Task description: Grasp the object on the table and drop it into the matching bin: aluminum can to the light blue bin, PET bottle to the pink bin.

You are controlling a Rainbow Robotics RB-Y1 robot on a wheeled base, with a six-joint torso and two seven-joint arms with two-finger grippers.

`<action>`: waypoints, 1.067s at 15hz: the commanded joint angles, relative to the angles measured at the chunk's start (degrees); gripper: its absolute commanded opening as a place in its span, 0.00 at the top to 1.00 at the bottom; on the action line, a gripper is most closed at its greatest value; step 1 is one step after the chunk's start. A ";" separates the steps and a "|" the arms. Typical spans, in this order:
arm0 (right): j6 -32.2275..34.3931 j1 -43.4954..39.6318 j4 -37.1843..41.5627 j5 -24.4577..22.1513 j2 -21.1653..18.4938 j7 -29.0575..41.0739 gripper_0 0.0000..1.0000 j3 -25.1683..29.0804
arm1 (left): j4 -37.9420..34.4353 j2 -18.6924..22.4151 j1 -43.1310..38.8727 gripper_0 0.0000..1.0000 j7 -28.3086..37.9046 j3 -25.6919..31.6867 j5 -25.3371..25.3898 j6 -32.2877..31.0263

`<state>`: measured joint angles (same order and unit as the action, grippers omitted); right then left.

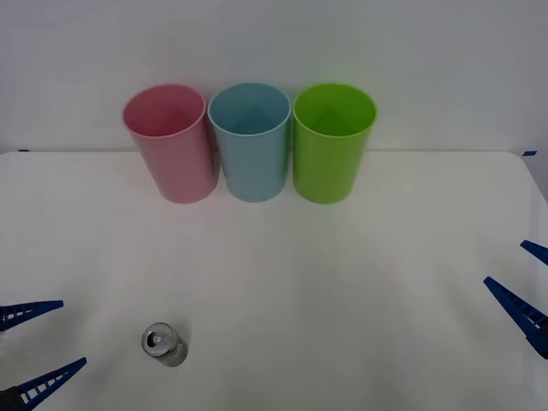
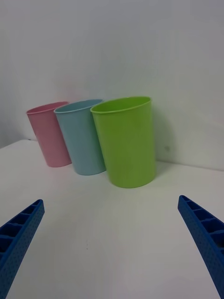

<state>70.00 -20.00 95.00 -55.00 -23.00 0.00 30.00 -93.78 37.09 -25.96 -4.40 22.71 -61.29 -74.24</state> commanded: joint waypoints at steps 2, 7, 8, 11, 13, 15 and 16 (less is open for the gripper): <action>0.00 0.00 0.00 0.00 0.00 0.00 0.00 0.00 | 0.00 0.00 1.26 0.00 -0.96 -1.35 -2.00 -0.56; 0.00 0.00 0.00 0.00 0.00 0.00 0.00 0.00 | 0.00 0.00 1.88 0.00 -2.37 -2.76 -4.19 -1.26; 0.00 0.00 0.00 0.00 0.00 0.00 0.00 0.00 | 0.00 0.00 1.96 0.00 -2.54 -2.85 -4.37 -1.61; 0.00 0.00 0.00 0.00 0.00 0.00 0.00 0.00 | 0.18 0.00 1.79 0.00 -3.51 -4.17 -4.98 -1.61; 0.00 0.00 0.00 0.00 0.00 0.00 0.00 0.00 | 2.29 -0.97 2.32 0.00 -4.48 -4.87 -4.90 -2.14; 0.00 0.00 0.00 0.00 0.00 0.00 0.00 0.00 | 5.45 -3.78 3.37 0.00 -8.35 -4.87 -4.90 -3.02; 0.00 0.00 0.00 0.00 0.00 0.00 0.00 0.00 | 6.86 -4.92 3.90 0.00 -10.02 -4.87 -4.90 -3.37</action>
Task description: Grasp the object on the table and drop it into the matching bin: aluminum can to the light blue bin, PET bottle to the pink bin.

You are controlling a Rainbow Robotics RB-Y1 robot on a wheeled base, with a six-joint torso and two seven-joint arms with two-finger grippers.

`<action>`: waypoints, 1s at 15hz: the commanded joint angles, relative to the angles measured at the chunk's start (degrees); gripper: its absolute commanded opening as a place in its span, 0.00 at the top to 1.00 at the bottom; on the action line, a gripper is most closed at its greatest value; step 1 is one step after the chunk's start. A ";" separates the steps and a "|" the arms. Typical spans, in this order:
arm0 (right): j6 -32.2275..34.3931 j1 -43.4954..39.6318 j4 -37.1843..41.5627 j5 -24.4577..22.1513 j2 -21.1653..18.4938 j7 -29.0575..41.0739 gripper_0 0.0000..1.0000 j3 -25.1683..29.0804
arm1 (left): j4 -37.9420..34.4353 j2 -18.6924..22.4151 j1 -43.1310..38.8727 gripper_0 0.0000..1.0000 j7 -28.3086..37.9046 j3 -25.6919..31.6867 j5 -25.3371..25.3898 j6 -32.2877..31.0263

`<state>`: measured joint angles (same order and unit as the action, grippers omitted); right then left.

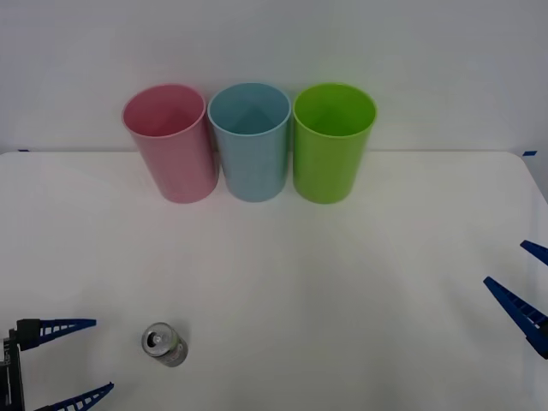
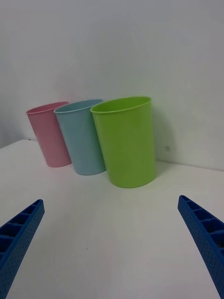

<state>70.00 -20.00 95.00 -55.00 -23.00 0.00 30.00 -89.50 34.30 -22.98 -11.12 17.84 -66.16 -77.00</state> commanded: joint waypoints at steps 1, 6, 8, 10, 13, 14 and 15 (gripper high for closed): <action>0.00 0.00 0.00 0.00 0.00 0.00 0.00 0.00 | 3.28 -2.66 1.10 0.00 -4.43 -0.44 -0.02 -0.61; 0.00 0.00 0.00 0.00 0.00 0.00 0.00 0.00 | 3.45 -5.12 0.66 0.00 -7.86 -0.79 -0.73 0.36; 0.00 0.00 0.00 0.00 0.00 0.00 0.00 0.00 | 3.45 -5.82 0.66 0.00 -8.74 -0.79 -1.34 0.88; 0.00 0.00 0.00 0.00 0.00 0.00 0.00 0.00 | 3.54 -6.79 0.66 0.00 -9.36 -0.70 -2.13 1.50; 0.00 0.00 0.00 0.00 0.00 0.00 0.00 0.00 | 3.63 -8.55 0.92 0.00 -9.71 -0.70 -3.28 2.29; 0.00 0.00 0.00 0.00 0.00 0.00 0.00 0.00 | 3.72 -8.99 1.18 0.00 -9.62 -0.79 -3.71 2.29; 0.00 0.00 0.00 0.00 0.00 0.00 0.00 0.00 | 4.68 -9.34 1.62 0.00 -9.71 -1.05 -3.71 2.29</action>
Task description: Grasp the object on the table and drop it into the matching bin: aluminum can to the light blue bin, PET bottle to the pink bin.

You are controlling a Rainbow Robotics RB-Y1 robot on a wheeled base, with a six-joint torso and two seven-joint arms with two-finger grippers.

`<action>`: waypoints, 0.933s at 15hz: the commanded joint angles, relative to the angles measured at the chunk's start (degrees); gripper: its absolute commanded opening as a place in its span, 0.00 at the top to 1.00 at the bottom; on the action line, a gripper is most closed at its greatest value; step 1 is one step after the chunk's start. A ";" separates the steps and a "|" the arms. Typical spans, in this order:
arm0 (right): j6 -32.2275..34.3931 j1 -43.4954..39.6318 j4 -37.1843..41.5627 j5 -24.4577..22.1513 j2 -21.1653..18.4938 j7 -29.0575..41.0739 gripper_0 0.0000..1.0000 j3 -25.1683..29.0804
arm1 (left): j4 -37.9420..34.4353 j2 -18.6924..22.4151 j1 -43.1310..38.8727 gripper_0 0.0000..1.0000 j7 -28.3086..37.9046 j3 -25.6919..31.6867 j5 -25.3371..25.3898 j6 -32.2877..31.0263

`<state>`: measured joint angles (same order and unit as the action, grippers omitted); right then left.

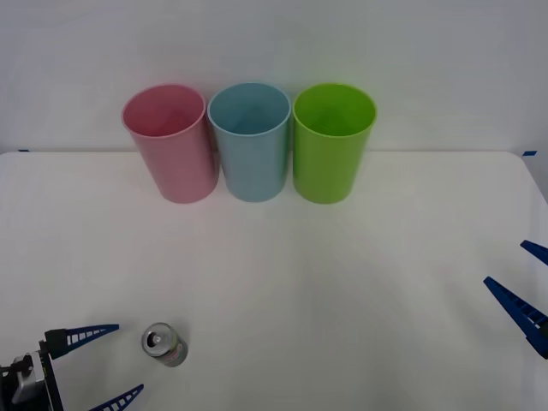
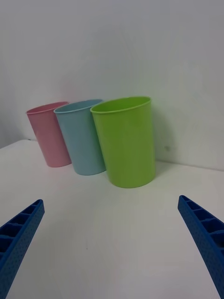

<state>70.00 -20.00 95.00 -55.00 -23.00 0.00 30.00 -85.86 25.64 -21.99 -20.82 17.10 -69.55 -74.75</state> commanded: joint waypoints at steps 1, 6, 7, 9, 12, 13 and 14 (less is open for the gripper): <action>0.00 0.00 0.00 0.00 0.00 0.00 0.00 0.00 | 2.10 -0.85 1.25 0.00 -0.28 -0.84 -0.33 0.04; 0.00 0.00 0.00 0.00 0.00 0.00 0.00 0.00 | 6.67 -1.03 4.77 0.00 -1.77 -3.21 -0.33 0.31; 0.00 0.00 0.00 0.00 0.00 0.00 0.00 0.00 | 7.11 -1.38 5.12 0.00 -2.30 -3.65 -0.33 0.66; 0.00 0.00 0.00 0.00 0.00 0.00 0.00 0.00 | 7.63 -2.52 5.73 0.00 -3.09 -3.74 -1.03 1.01; 0.00 0.00 0.00 0.00 0.00 0.00 0.00 0.00 | 7.63 -5.07 6.00 0.00 -3.88 -3.74 -2.35 1.71; 0.00 0.00 0.00 0.00 0.00 0.00 0.00 0.00 | 7.63 -5.60 6.08 0.00 -4.06 -3.82 -2.88 1.71; 0.00 0.00 0.00 0.00 0.00 0.00 0.00 0.00 | 7.63 -6.13 6.17 0.00 -4.32 -3.82 -3.14 1.80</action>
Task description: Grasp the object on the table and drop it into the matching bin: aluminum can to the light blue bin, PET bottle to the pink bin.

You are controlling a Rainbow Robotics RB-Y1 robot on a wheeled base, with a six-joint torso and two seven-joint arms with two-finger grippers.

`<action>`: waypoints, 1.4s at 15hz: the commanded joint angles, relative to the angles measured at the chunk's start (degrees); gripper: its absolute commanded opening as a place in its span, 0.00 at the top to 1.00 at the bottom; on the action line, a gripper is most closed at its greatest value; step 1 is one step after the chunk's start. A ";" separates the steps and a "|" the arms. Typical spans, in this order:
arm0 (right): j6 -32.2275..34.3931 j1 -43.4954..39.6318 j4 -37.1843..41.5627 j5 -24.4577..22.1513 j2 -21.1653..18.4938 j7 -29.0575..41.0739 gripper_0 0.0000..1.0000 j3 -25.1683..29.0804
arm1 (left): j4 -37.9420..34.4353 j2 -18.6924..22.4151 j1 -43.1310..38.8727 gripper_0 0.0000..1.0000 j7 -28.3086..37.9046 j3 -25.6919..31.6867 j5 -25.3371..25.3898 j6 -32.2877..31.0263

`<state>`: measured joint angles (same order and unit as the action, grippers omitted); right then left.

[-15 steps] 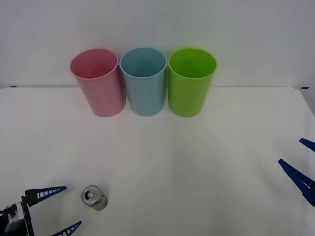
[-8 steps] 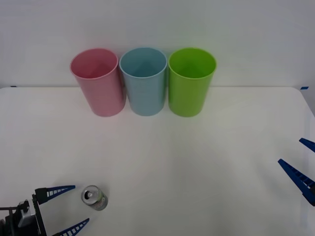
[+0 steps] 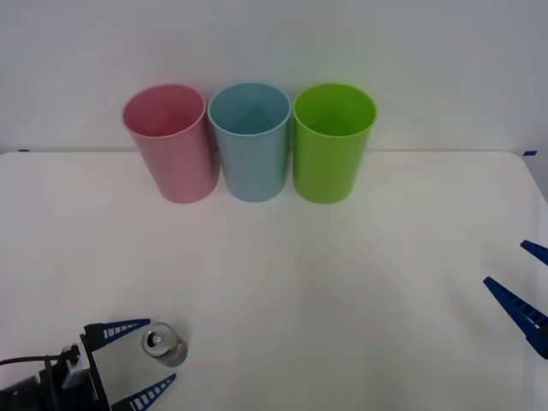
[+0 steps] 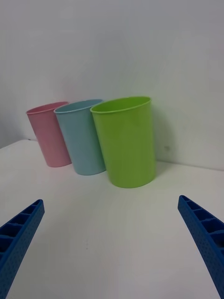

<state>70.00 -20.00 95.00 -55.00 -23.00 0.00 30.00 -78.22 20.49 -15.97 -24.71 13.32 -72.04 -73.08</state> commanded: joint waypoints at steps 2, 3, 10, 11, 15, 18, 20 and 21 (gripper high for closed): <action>0.00 0.00 0.00 0.00 0.00 0.00 0.00 0.00 | 0.00 -1.95 0.33 0.00 -0.60 0.04 -1.17 0.48; 0.00 0.00 0.00 0.00 0.00 0.00 0.00 0.00 | 0.00 -2.30 0.41 0.00 -0.78 -0.04 -1.44 0.57; 0.00 0.00 0.00 0.00 0.00 0.00 0.00 0.00 | 0.00 -4.50 1.29 0.00 -1.13 0.04 -3.63 1.71; 0.00 0.00 0.00 0.00 0.00 0.00 0.00 0.00 | 0.00 -4.76 1.38 0.00 -1.13 0.04 -4.07 1.80; 0.00 0.00 0.00 0.00 0.00 0.00 0.00 0.00 | 0.00 -4.94 1.64 0.00 -1.13 0.04 -4.25 1.80; 0.00 0.00 0.00 0.00 0.00 0.00 0.00 0.00 | 0.00 -4.94 1.64 0.09 -1.13 0.04 -4.25 1.89; 0.00 0.00 0.00 0.00 0.00 0.00 0.00 0.00 | 0.00 -4.94 1.64 0.26 -1.13 0.04 -4.25 1.98; 0.00 0.00 0.00 0.00 0.00 0.00 0.00 0.00 | 0.00 -4.94 1.64 0.51 -1.13 0.04 -4.25 2.15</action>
<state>70.00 -20.00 95.00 -55.00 -23.00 0.00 30.00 -78.21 15.55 -14.33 -25.84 13.35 -76.29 -71.05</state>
